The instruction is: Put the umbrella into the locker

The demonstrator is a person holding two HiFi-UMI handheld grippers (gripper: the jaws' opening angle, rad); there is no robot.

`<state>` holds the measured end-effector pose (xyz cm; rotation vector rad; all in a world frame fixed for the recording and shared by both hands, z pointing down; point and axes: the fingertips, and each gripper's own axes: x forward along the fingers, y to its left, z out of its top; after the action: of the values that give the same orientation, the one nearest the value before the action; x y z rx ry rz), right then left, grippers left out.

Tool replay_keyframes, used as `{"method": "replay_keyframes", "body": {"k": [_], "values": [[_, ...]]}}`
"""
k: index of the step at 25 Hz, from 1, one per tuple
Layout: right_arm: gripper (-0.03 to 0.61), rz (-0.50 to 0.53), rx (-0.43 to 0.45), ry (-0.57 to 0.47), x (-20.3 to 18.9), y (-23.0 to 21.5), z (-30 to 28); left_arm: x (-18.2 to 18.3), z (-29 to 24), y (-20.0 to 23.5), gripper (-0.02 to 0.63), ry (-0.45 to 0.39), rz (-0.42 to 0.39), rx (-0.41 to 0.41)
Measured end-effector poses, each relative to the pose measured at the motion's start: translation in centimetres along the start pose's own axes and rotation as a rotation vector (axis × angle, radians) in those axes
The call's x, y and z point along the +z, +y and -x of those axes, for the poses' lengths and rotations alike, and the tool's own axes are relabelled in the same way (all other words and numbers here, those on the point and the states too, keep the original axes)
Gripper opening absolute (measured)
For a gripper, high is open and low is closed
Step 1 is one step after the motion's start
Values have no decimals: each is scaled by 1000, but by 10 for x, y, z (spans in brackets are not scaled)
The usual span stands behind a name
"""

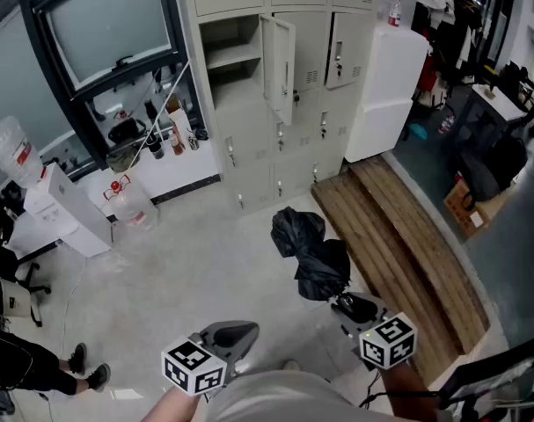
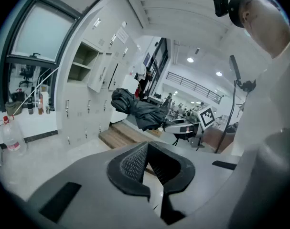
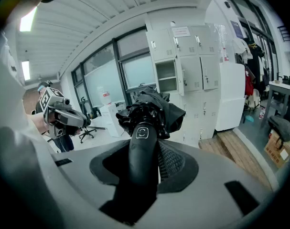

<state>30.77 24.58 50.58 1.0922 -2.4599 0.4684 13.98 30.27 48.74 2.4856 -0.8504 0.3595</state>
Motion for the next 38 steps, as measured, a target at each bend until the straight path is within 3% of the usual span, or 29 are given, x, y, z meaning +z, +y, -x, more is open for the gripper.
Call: {"method": "replay_keyframes", "body": {"k": [9,17,23,30,38], "values": [[152,-21,-11,1,21,70,-27,-19,82,13,11,-35,-5,-18],[150,-52,-28,0,51,126,-83,-36,156,69,9,-57,2,15],[150,-41,-66,-23,80,148,-127,-48,198,117,9,-24,-13,16],[150,-22,-109,-18,120,115,-174,-37,178,170,9,-17,32,-18],[150,0,-94,-55,211,17,-257,56,95,252,9,-21,-4,-24]]}}
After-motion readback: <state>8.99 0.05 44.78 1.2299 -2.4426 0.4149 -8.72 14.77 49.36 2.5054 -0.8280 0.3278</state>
